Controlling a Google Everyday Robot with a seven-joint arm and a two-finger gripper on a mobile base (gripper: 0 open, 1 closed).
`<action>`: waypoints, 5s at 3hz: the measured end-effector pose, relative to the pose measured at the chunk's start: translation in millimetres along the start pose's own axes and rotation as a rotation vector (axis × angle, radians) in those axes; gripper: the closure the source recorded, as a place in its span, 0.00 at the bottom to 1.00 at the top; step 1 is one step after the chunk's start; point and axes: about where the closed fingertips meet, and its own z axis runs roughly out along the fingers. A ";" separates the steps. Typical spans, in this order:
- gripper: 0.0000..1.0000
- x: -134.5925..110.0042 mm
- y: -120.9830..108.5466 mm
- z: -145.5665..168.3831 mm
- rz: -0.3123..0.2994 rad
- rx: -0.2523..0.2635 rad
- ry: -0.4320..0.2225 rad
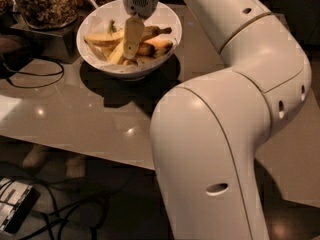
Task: Pick banana from white bowl
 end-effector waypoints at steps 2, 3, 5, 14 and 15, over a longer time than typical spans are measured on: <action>0.00 50.9 -0.5 -0.3 0.108 0.042 -0.004; 0.00 39.8 -3.0 -0.7 0.080 0.044 -0.014; 0.00 24.9 -1.6 -1.9 0.068 0.000 -0.058; 1.00 10.3 -10.2 -8.5 0.108 0.014 -0.120; 1.00 9.7 -4.2 -27.5 0.107 0.033 -0.167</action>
Offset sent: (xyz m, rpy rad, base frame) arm -0.0003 -0.0272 0.0011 0.0155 -0.0178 -0.0722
